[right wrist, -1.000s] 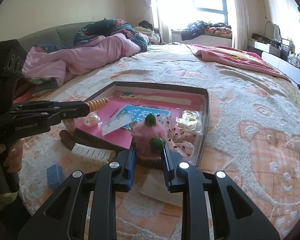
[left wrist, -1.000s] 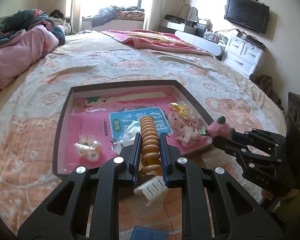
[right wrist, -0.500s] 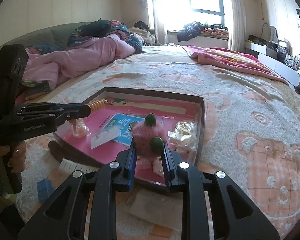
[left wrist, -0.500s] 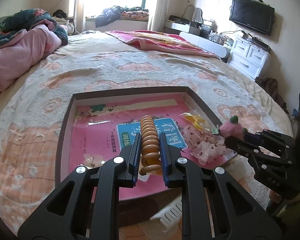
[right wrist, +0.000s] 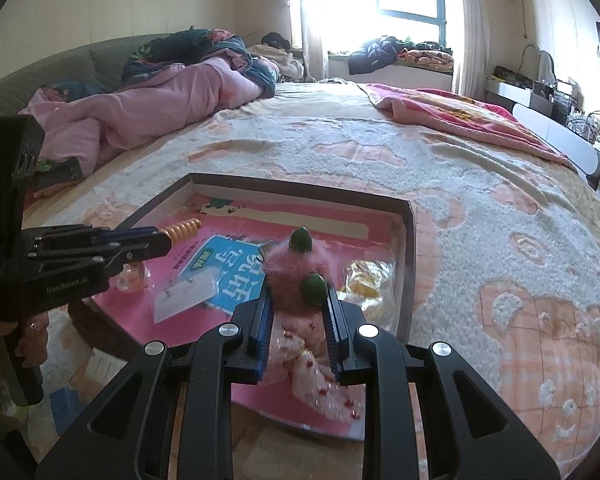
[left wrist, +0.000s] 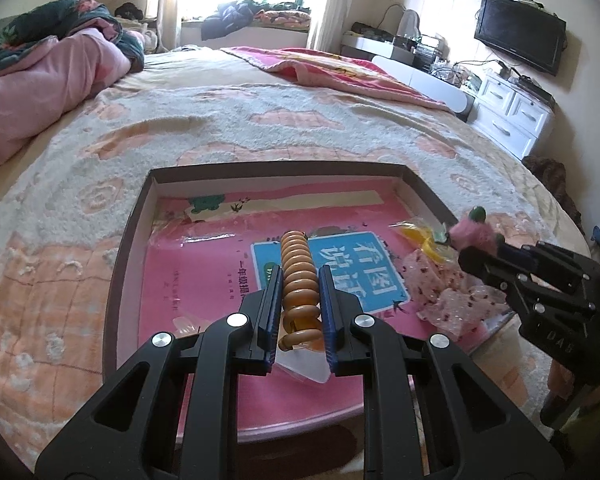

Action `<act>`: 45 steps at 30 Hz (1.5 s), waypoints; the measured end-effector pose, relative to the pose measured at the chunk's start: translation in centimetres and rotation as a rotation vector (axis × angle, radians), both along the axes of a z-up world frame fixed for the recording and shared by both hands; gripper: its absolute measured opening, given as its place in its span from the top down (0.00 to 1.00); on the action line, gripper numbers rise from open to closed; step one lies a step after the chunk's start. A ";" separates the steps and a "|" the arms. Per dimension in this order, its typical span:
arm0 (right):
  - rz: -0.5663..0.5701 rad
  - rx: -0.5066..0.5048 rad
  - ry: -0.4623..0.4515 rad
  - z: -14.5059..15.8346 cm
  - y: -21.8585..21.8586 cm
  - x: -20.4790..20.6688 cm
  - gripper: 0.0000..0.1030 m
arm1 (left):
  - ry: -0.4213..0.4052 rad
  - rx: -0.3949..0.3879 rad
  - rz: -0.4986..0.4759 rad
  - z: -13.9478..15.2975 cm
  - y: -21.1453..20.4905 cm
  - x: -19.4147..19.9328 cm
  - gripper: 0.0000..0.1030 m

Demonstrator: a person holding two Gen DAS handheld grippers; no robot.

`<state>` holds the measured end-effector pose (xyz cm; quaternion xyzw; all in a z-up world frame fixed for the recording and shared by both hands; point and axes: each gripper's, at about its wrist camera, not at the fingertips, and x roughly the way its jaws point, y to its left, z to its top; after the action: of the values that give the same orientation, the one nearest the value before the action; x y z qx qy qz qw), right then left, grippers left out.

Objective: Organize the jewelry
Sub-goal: 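Carry the hair tie over the tray with the left tool while the right tool carries the strawberry there, then open the left tool to drop the hair tie while the right tool drops the strawberry into the tray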

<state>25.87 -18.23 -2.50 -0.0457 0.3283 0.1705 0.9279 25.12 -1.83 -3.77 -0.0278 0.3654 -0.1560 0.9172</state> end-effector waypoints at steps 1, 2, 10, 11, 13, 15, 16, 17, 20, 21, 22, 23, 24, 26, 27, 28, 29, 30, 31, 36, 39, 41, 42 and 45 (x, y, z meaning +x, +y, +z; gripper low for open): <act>0.000 -0.003 0.001 0.0 0.1 0.3 0.78 | 0.002 -0.002 0.003 -0.1 0.1 0.2 0.89; 0.000 -0.007 0.006 -0.1 0.2 0.6 0.78 | 0.004 -0.004 0.005 -0.2 0.2 0.3 0.89; -0.007 -0.011 0.069 -1.2 0.9 2.7 0.78 | 0.029 -0.014 0.039 -1.0 1.0 1.0 0.89; -0.008 -0.014 0.076 -1.4 1.0 2.9 0.78 | 0.034 -0.014 0.045 -1.2 1.2 1.1 0.89; -0.009 -0.022 0.088 -1.7 1.3 3.3 0.78 | 0.039 -0.016 0.052 -1.4 1.3 1.3 0.89; -0.008 -0.031 0.100 -1.9 1.6 3.6 0.78 | 0.047 -0.019 0.057 -1.7 1.5 1.4 0.89; -0.009 -0.033 0.104 -2.0 1.7 3.6 0.78 | 0.051 -0.021 0.059 -1.8 1.6 1.4 0.89; -0.010 -0.034 0.111 -2.2 1.7 3.8 0.78 | 0.054 -0.021 0.060 -1.9 1.6 1.4 0.89; -0.014 -0.037 0.125 -2.5 1.9 4.0 0.78 | 0.061 -0.020 0.063 -2.2 1.7 1.4 0.89; -0.013 -0.041 0.127 -2.5 2.0 4.1 0.78 | 0.063 -0.020 0.064 -2.2 1.8 1.4 0.89; -0.011 -0.043 0.131 -2.7 2.1 4.1 0.78 | 0.065 -0.022 0.065 -2.3 1.8 1.5 0.89; -0.010 -0.041 0.135 -2.7 2.2 4.2 0.78 | 0.066 -0.022 0.066 -2.3 1.8 1.5 0.89; -0.009 -0.039 0.140 -2.8 2.2 4.2 0.77 | 0.067 -0.022 0.067 -2.4 1.8 1.5 0.89; -0.010 -0.032 0.151 -3.0 2.2 4.3 0.76 | 0.067 -0.022 0.068 -2.4 1.8 1.5 0.89; -0.010 -0.029 0.154 -3.1 2.2 4.3 0.76 | 0.068 -0.022 0.068 -2.4 1.8 1.5 0.89; -0.011 -0.028 0.156 -3.2 2.2 4.3 0.76 | 0.068 -0.024 0.067 -2.4 1.8 1.5 0.89; -0.013 -0.028 0.155 -3.2 2.1 4.3 0.76 | 0.069 -0.024 0.068 -2.4 1.8 1.5 0.89; -0.014 -0.028 0.156 -3.3 2.1 4.2 0.75 | 0.069 -0.025 0.069 -2.5 1.9 1.5 0.89; -0.015 -0.024 0.156 -3.3 2.1 4.2 0.75 | 0.069 -0.025 0.069 -2.4 1.9 1.5 0.89; -0.011 -0.008 0.145 -3.1 1.8 3.7 0.67 | 0.070 -0.027 0.070 -2.6 2.1 1.6 0.89; -0.014 0.004 0.144 -2.9 1.5 3.3 0.62 | 0.071 -0.026 0.069 -2.6 2.1 1.6 0.89; -0.017 0.015 0.141 -2.8 1.3 3.0 0.61 | 0.071 -0.027 0.070 -2.5 2.1 1.6 0.89; -0.018 0.019 0.139 -2.8 1.2 2.9 0.60 | 0.071 -0.028 0.070 -2.5 2.1 1.5 0.89; -0.019 0.033 0.134 -2.6 0.9 2.4 0.59 | 0.073 -0.027 0.072 -2.6 2.1 1.5 0.89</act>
<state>28.23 -17.29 -5.08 -0.0159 0.3871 0.1698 0.9061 26.65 0.28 -6.37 -0.0591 0.3951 -0.1269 0.9079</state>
